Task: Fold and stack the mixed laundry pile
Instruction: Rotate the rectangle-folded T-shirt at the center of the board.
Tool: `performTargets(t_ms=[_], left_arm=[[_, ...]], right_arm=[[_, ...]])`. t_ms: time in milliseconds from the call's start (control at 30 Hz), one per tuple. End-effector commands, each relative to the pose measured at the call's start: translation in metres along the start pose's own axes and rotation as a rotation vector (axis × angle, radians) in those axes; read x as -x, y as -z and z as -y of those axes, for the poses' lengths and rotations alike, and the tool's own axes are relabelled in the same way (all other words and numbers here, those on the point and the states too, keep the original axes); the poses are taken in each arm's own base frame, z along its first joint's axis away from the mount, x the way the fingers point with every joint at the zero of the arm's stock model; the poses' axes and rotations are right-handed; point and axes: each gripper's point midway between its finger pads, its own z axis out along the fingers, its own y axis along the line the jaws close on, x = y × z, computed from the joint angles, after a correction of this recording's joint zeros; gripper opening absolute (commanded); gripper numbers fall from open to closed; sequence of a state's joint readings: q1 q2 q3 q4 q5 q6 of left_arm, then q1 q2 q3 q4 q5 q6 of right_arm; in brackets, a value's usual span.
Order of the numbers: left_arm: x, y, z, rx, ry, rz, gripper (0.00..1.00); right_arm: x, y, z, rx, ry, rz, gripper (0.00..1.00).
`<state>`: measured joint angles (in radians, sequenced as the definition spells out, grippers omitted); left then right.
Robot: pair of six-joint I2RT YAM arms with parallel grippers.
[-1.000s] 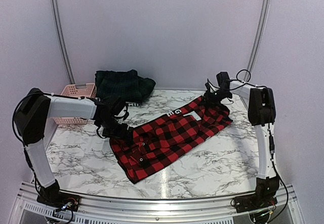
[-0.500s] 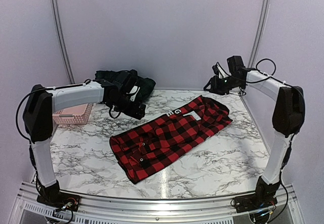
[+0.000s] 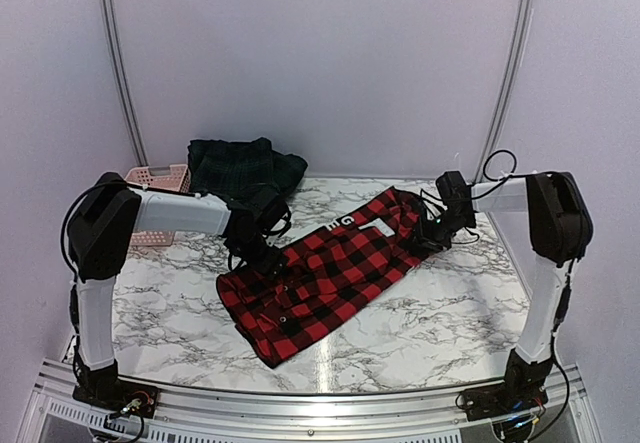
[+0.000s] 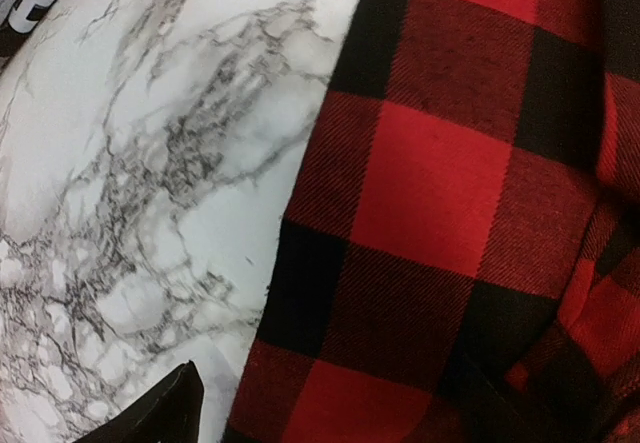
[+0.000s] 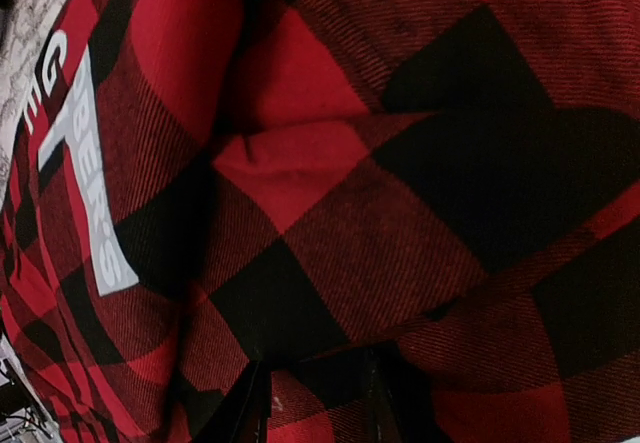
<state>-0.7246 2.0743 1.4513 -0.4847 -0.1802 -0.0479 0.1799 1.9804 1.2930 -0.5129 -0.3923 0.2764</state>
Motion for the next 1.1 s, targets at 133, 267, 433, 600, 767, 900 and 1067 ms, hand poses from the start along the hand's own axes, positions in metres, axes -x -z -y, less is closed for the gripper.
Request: performTargets(t_ms=[133, 267, 433, 600, 767, 900, 1067], left_arm=[[-0.104, 0.022, 0.079, -0.006, -0.142, -0.148, 0.92], [-0.109, 0.053, 0.104, -0.047, -0.102, -0.11, 0.98], [-0.058, 0.103, 0.099, -0.067, -0.004, 0.079, 0.99], [-0.004, 0.12, 0.091, -0.15, 0.12, 0.214, 0.99], [0.04, 0.11, 0.085, -0.264, 0.186, 0.239, 0.99], [0.052, 0.092, 0.095, -0.287, 0.167, 0.214, 0.99], [0.044, 0.058, 0.108, -0.316, 0.182, 0.133, 0.99]], right_arm=[[0.076, -0.051, -0.003, -0.003, 0.152, 0.065, 0.3], [0.119, -0.045, -0.049, 0.078, 0.287, 0.114, 0.3], [0.144, 0.022, -0.105, 0.195, 0.34, 0.233, 0.34], [0.102, 0.065, -0.133, 0.267, 0.32, 0.227, 0.36], [0.032, 0.051, -0.121, 0.255, 0.253, 0.128, 0.36], [-0.012, 0.023, -0.114, 0.252, 0.204, 0.049, 0.35], [-0.027, -0.02, -0.095, 0.211, 0.184, -0.011, 0.34]])
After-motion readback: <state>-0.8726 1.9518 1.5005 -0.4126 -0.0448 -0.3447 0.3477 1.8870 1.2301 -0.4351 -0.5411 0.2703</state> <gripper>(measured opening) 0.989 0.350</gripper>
